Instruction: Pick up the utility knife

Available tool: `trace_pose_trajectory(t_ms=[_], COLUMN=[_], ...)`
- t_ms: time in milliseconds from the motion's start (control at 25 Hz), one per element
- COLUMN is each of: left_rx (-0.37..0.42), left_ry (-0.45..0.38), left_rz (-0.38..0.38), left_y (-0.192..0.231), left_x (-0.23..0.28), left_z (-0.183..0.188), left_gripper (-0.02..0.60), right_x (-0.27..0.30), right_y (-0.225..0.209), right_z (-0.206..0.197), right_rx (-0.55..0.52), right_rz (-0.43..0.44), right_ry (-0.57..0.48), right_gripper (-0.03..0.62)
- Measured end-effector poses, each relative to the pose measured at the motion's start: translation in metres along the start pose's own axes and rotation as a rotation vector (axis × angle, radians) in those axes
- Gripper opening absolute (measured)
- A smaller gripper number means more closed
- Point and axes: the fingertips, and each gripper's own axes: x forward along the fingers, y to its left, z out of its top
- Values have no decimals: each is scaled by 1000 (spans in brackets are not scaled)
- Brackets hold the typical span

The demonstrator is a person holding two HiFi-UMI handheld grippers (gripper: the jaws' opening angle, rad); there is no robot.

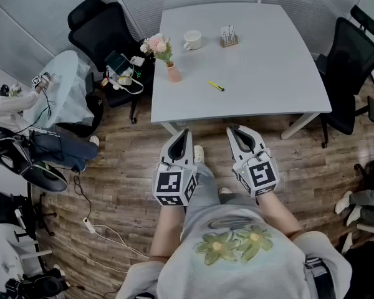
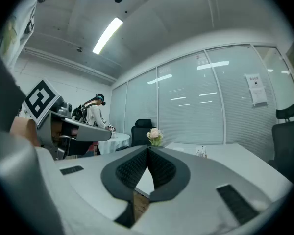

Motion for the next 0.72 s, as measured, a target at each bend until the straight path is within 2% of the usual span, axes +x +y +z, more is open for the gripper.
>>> trace_pose_trajectory(t_ms=[280, 720], left_rx=[-2, -34], left_ry=[14, 24], left_rz=[-14, -32], left_y=[26, 91], left_x=[36, 119], left_z=[0, 14], left_gripper=[0, 0], right_x=[43, 137], right_y=[-16, -61], right_z=[0, 13], right_rx=[-25, -59], right_rz=[-10, -39], right_ry=[-5, 2], right_gripper=[5, 6])
